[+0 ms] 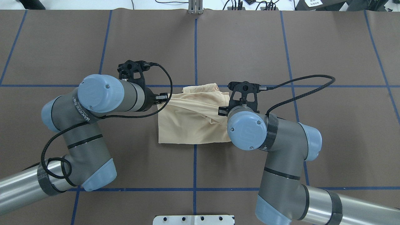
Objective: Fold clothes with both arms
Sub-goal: 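Lift the near edge with both grippers and fold it away from the robot, then lay the folded edge on the shirt and open both grippers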
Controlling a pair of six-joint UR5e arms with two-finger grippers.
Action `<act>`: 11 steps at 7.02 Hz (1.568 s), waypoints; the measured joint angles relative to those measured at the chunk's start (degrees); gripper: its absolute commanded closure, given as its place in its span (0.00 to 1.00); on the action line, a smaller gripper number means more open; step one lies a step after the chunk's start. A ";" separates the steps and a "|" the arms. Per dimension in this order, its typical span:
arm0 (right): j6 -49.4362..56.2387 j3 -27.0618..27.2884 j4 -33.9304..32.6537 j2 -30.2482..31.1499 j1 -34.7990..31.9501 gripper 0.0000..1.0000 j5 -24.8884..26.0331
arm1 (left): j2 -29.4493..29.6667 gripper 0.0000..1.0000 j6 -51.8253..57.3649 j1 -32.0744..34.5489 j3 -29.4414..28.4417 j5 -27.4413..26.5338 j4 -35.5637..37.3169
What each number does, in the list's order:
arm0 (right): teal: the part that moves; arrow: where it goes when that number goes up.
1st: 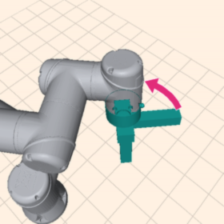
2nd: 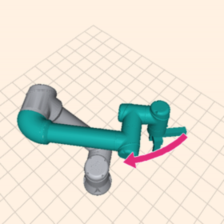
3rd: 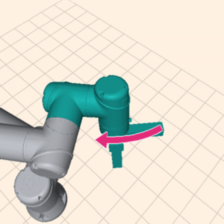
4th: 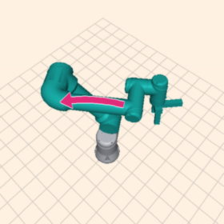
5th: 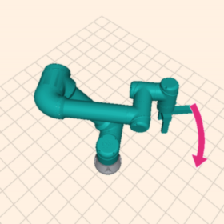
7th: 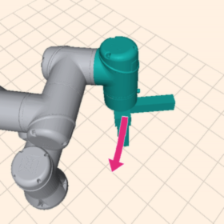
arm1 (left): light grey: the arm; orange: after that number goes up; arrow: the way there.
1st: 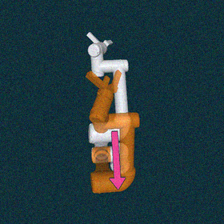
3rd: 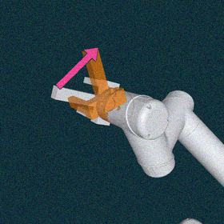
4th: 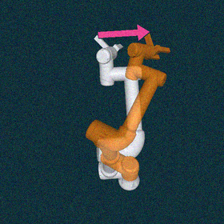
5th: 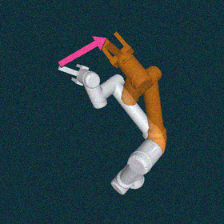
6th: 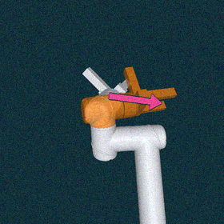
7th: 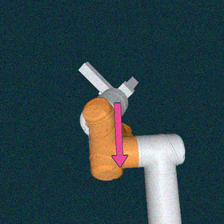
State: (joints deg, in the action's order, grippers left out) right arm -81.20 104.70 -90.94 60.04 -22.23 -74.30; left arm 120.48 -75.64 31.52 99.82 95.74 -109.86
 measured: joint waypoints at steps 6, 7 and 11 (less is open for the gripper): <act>3.13 -11.38 7.31 -7.81 -5.38 0.00 -7.75 | 2.52 0.00 5.02 2.00 -5.93 -0.15 -2.36; 3.61 -10.18 7.04 -8.34 -6.00 0.02 -10.06 | 2.30 0.00 8.23 3.29 -5.05 1.78 -2.38; 14.16 -9.97 2.24 -9.32 1.02 0.27 -3.66 | 1.46 0.00 12.28 5.00 -3.92 3.87 -2.46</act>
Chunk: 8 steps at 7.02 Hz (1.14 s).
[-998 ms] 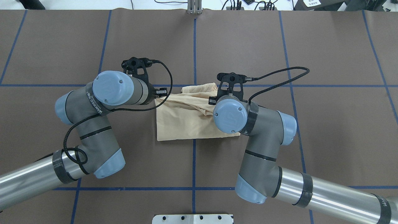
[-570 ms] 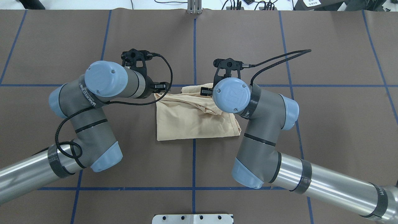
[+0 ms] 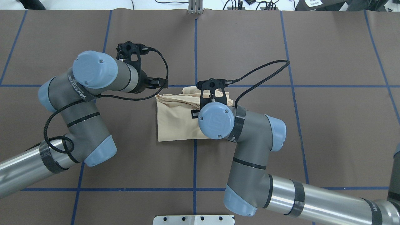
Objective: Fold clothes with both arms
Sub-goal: 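Lay the folded edge on the shirt and open both grippers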
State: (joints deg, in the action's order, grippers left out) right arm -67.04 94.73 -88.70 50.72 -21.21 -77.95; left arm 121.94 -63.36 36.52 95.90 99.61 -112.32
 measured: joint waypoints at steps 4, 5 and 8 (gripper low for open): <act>9.47 -3.21 -0.38 -1.25 1.76 0.94 4.97 | -0.12 0.00 -0.01 0.04 0.24 0.05 -0.02; 9.26 -4.23 -0.04 -1.74 1.73 1.00 5.46 | -0.12 0.00 -0.01 0.04 0.24 0.05 -0.06; 9.94 -5.48 0.89 -2.13 -0.68 1.00 5.98 | -0.12 0.00 -0.01 0.10 0.25 0.05 -0.09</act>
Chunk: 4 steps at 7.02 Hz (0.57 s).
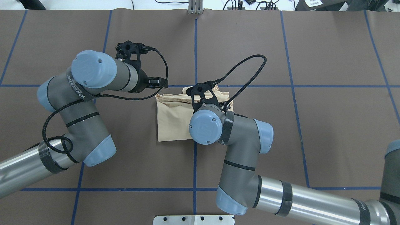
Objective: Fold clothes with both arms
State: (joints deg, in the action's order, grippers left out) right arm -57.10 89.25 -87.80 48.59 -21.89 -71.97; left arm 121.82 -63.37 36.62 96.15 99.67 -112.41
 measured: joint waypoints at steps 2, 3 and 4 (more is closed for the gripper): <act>2.31 -6.05 5.12 -1.84 -3.52 0.00 0.75 | 0.00 0.00 0.00 0.03 0.00 0.00 0.00; 2.72 -11.44 10.48 -3.57 -4.93 0.00 0.77 | 0.00 0.00 0.00 0.03 0.00 0.00 0.00; 2.61 -14.43 14.39 -4.84 -5.98 0.00 -0.19 | 0.00 0.00 -0.02 0.03 0.00 0.00 0.00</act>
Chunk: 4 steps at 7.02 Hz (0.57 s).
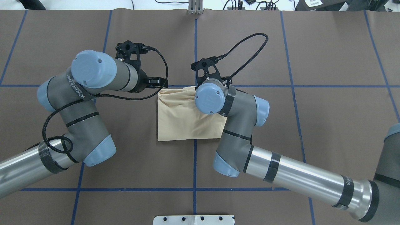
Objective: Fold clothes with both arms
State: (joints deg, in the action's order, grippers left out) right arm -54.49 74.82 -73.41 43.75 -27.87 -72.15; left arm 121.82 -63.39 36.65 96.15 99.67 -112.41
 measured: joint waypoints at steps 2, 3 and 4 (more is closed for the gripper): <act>-0.08 -1.18 1.83 -2.15 -3.53 0.00 -8.39 | -0.02 0.00 0.00 0.00 0.29 0.04 0.04; -0.13 -0.65 1.29 -2.39 -5.80 0.00 -14.11 | -0.35 0.00 0.05 0.03 1.29 0.33 0.27; -0.21 0.81 -1.41 -2.24 -8.54 0.00 -19.77 | -1.50 0.00 0.51 0.40 3.54 1.75 0.86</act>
State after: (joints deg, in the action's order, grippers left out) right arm -54.70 75.63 -74.82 41.51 -36.41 -91.92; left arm 120.32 -62.88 37.05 99.70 101.41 -111.56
